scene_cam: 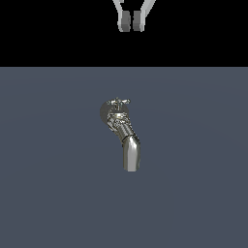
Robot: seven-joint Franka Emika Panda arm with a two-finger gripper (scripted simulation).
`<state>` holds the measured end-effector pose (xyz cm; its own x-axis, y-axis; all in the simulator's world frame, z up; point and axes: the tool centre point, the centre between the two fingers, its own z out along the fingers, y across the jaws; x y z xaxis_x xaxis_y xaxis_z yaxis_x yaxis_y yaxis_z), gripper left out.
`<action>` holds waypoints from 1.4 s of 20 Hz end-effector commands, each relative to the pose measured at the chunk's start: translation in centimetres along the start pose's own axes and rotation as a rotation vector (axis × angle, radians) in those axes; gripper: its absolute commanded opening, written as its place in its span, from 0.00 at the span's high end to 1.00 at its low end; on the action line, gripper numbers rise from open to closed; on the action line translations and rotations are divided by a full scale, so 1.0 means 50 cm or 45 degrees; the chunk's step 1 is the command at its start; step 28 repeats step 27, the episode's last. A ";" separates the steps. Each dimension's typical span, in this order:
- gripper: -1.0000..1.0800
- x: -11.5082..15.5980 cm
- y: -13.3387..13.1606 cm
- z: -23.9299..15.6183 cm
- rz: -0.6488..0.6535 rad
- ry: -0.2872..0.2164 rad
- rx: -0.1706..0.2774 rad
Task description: Turn on the faucet by rotating a designated handle.
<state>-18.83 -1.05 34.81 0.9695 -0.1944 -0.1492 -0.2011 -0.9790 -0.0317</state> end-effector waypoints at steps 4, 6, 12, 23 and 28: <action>0.58 0.121 0.017 0.104 0.393 -0.008 0.175; 0.37 0.147 -0.003 0.164 0.449 -0.028 0.190; 0.23 0.292 0.033 0.249 0.436 0.102 0.076; 0.28 0.557 0.159 0.267 0.584 0.430 0.055; 0.08 0.573 0.166 0.264 0.477 0.472 0.034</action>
